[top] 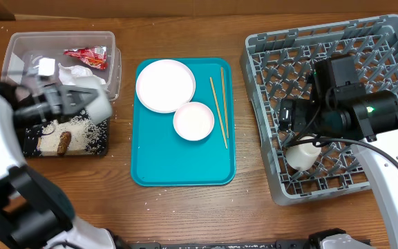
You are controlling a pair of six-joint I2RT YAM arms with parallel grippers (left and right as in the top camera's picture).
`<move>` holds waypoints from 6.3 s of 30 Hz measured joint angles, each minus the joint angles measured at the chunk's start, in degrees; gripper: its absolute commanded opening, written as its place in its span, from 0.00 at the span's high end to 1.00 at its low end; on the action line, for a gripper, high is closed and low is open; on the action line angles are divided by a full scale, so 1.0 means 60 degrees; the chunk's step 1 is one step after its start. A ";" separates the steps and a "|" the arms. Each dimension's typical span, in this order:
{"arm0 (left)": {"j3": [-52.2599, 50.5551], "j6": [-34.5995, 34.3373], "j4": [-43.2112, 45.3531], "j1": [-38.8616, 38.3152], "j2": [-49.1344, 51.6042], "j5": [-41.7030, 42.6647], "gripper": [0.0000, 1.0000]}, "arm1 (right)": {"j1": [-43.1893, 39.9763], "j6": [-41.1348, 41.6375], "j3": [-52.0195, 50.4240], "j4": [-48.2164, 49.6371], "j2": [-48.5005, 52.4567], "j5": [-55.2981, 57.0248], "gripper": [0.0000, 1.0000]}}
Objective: Sort waste into correct bins and load items into the dishwasher
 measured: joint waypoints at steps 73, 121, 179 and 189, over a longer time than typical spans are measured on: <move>0.1297 -0.8470 0.3238 -0.5158 -0.0765 -1.1770 0.21 | 0.3803 0.3829 -0.0007 0.4823 0.6113 -0.0656 0.71; 0.1297 -0.8393 0.3238 -0.5158 -0.0765 -1.1748 0.00 | 0.1297 -0.1453 0.2998 0.6430 0.5552 0.9865 0.96; 0.1297 -0.8393 0.3238 -0.5158 -0.0765 -1.1744 0.00 | 0.3082 -0.4849 0.2998 0.6783 0.8109 1.1242 0.00; 0.1297 -0.8393 0.3238 -0.5158 -0.0765 -1.1744 0.00 | 0.3840 -0.2798 0.2973 0.3439 0.5810 0.7395 0.00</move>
